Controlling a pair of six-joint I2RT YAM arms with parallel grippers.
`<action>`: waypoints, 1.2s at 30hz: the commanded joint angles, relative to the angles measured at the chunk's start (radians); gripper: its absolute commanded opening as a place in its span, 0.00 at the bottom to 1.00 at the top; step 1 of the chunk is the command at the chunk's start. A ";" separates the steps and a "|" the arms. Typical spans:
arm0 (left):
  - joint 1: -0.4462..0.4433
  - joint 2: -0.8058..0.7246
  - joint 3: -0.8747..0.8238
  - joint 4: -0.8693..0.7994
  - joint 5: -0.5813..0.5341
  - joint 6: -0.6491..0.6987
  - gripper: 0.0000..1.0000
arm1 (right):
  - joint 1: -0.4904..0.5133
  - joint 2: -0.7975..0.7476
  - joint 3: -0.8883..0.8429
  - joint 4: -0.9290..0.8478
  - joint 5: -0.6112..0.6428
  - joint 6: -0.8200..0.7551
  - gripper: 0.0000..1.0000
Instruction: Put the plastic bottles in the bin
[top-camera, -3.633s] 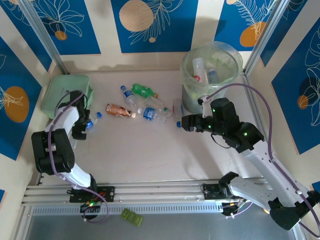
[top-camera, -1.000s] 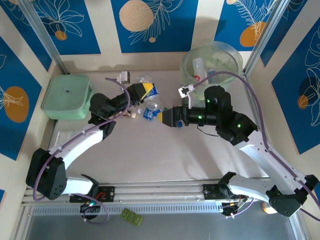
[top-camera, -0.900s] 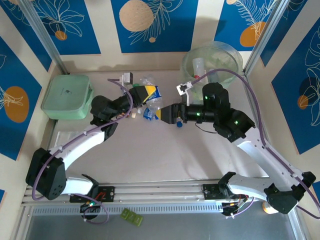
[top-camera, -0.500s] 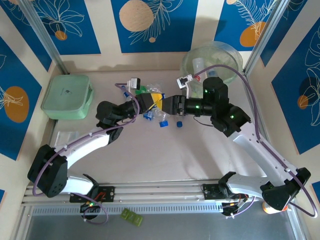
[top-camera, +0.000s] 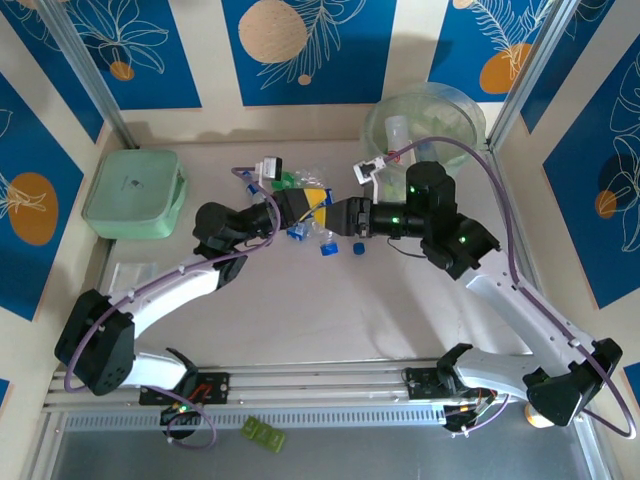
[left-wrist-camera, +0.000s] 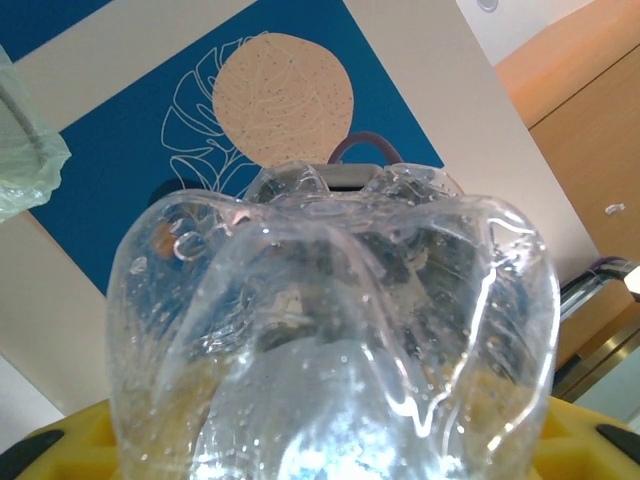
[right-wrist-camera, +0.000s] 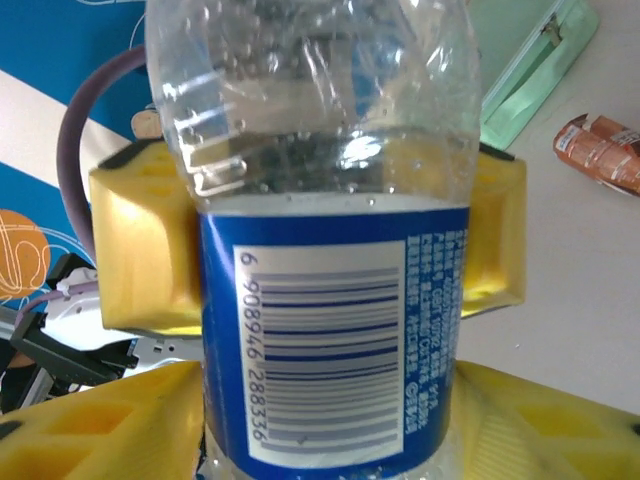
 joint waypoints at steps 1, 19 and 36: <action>-0.009 -0.033 0.005 -0.011 -0.024 0.051 0.39 | 0.000 -0.037 -0.023 0.023 -0.046 0.018 0.53; -0.033 -0.320 0.050 -0.665 -0.295 0.522 1.00 | -0.086 -0.141 0.003 -0.124 0.013 -0.052 0.33; -0.032 -0.450 0.204 -1.239 -0.615 0.948 0.99 | -0.372 -0.035 0.351 -0.522 0.301 -0.350 0.30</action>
